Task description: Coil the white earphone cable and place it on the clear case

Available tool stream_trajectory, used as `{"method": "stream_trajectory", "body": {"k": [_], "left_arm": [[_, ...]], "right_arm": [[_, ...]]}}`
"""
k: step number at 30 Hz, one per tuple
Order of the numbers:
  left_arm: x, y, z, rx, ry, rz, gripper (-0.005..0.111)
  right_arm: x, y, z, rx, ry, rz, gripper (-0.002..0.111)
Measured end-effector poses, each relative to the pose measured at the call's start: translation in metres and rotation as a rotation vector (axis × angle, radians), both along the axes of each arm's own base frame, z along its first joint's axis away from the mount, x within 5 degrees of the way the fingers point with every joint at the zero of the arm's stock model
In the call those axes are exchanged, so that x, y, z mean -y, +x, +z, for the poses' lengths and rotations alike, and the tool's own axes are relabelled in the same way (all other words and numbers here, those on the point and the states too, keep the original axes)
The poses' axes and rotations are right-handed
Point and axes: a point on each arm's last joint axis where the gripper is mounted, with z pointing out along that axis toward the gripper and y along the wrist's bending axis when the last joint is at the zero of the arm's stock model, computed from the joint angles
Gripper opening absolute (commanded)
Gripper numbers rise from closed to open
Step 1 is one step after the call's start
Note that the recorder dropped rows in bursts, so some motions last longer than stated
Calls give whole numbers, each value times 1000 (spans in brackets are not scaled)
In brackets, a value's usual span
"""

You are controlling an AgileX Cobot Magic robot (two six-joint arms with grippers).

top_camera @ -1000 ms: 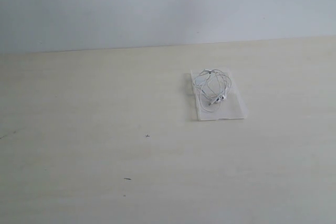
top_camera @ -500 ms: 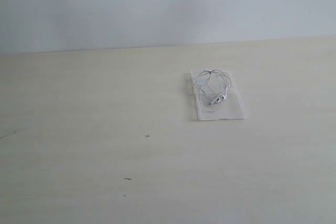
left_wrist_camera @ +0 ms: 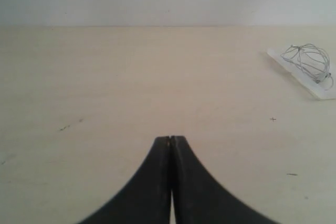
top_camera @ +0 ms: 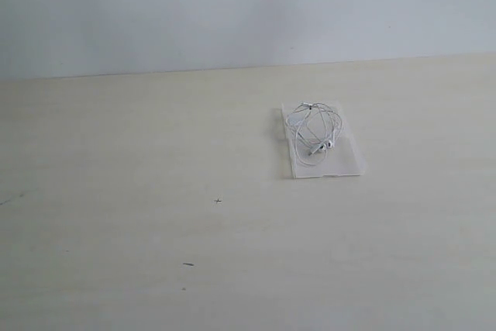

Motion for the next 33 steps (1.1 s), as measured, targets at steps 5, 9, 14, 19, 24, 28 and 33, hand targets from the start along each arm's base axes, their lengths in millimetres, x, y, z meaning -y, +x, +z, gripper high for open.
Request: {"method": "stream_trajectory", "body": {"k": [5, 9, 14, 19, 24, 28, 33], "left_arm": [[-1, 0, -1, -9, 5, 12, 0], [-1, 0, -1, -9, 9, 16, 0], [-2, 0, -1, -8, 28, 18, 0], [-2, 0, -1, -8, 38, 26, 0], [-5, 0, -1, -9, 39, 75, 0], [-6, 0, -1, -9, 41, 85, 0], [-7, 0, -1, -9, 41, 107, 0]], "right_arm": [[0, 0, 0, 0, 0, 0, 0], [0, 0, 0, 0, 0, 0, 0], [0, 0, 0, 0, 0, 0, 0], [0, 0, 0, 0, 0, 0, 0], [0, 0, 0, 0, 0, 0, 0], [0, 0, 0, 0, 0, 0, 0], [0, 0, 0, 0, 0, 0, 0]]}}
